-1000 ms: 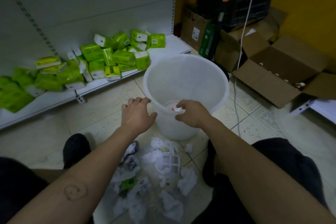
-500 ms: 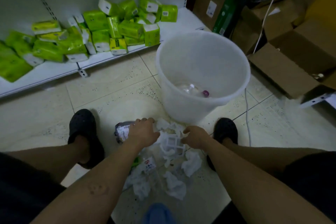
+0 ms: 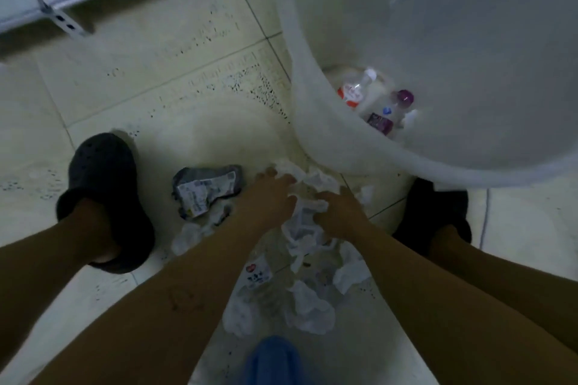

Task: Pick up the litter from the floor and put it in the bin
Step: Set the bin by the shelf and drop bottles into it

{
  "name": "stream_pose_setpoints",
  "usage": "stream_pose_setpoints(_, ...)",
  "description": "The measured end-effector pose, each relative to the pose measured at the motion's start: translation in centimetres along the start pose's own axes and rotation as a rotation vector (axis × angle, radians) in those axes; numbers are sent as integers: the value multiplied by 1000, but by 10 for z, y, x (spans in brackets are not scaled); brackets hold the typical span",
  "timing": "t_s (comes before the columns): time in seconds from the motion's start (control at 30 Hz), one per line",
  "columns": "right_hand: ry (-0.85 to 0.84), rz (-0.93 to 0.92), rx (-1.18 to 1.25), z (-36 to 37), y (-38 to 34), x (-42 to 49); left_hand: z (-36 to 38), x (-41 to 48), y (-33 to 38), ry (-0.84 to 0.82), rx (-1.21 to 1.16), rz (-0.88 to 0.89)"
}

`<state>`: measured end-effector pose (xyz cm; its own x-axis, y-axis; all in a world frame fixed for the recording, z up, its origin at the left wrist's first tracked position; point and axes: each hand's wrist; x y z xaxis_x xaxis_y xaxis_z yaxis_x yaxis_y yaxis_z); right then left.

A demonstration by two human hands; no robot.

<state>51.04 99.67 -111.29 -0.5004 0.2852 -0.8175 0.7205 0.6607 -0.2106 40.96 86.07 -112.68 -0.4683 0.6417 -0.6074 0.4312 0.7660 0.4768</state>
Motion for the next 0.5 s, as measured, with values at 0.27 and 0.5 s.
stream_pose_setpoints(0.27, 29, 36, -24, 28, 1, 46, 38, 22, -23, -27, 167, 26)
stream_pose_setpoints(0.5, 179, -119, -173, 19, 0, 19, 21, 18, -26, 93, -18, -28)
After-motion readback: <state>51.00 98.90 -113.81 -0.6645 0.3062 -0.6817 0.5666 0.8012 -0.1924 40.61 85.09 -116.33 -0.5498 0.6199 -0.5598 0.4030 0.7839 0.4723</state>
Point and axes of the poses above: each hand's wrist, its own x-axis towards the middle knuckle, its own z-axis out of the palm, y = z × x, and after that the axes turned 4 degrees about z, right-handed
